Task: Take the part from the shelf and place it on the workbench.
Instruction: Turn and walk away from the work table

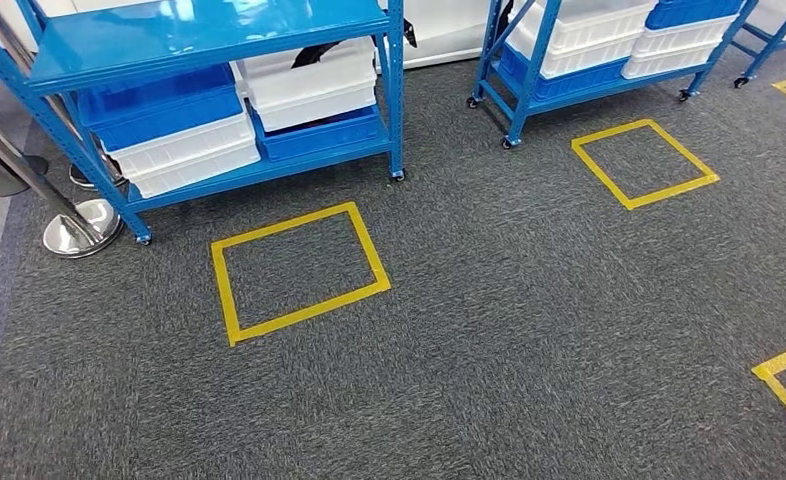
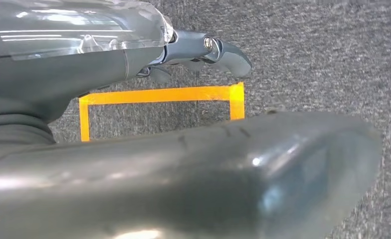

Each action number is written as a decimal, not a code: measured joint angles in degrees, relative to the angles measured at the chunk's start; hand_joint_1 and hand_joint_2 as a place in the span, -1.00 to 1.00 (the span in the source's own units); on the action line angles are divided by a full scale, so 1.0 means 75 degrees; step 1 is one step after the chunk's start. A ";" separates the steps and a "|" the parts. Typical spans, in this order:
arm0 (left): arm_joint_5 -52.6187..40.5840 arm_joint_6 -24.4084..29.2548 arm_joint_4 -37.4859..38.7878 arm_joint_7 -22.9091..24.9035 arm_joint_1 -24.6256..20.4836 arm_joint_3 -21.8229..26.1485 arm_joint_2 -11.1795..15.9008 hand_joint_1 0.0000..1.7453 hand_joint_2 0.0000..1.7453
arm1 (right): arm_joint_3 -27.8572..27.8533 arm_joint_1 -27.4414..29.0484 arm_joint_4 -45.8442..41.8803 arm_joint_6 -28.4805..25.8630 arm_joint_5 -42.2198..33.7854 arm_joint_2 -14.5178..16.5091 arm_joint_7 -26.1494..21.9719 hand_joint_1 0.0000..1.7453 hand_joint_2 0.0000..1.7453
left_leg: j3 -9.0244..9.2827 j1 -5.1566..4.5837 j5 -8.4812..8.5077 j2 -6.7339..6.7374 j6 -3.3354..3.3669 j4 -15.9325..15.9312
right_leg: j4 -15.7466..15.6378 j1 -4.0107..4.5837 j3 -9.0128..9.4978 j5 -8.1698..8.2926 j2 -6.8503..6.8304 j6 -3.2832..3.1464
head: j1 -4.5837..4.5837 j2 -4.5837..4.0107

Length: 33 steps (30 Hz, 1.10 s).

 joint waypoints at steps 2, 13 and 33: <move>-0.0009 -0.0005 0.0000 -0.0034 0.0028 0.0000 0.0008 -1.00 -1.00 | -0.0042 -0.0001 0.0000 -0.0026 -0.0034 0.0007 0.0004 -1.00 -1.00 | 0.0581 0.0005 0.0477 0.0070 0.0027 -0.1035 | 0.0002 -0.0002 0.0138 -0.0068 -0.0077 0.0065 | 0.0001 0.0000; -0.0080 0.0009 -0.0003 -0.0007 0.0017 -0.0022 0.0011 -1.00 -1.00 | -0.0215 -0.0042 -0.0006 -0.0086 -0.0167 0.0020 0.0047 -1.00 -1.00 | 0.1809 -0.0040 0.0027 0.0028 0.0452 -0.2137 | 0.2277 -0.0031 -0.1219 -0.0662 0.0095 0.0456 | 0.0004 0.0000; -0.0127 0.0194 -0.0017 0.0114 -0.0023 -0.0102 -0.0004 -1.00 -1.00 | -0.0232 0.0034 0.0036 -0.0045 0.0017 0.0006 0.0171 -1.00 -1.00 | 0.0542 -0.0078 -0.0467 0.0270 0.0142 -0.1116 | 0.0177 0.0057 0.0369 -0.0135 -0.0218 -0.0044 | 0.0005 0.0000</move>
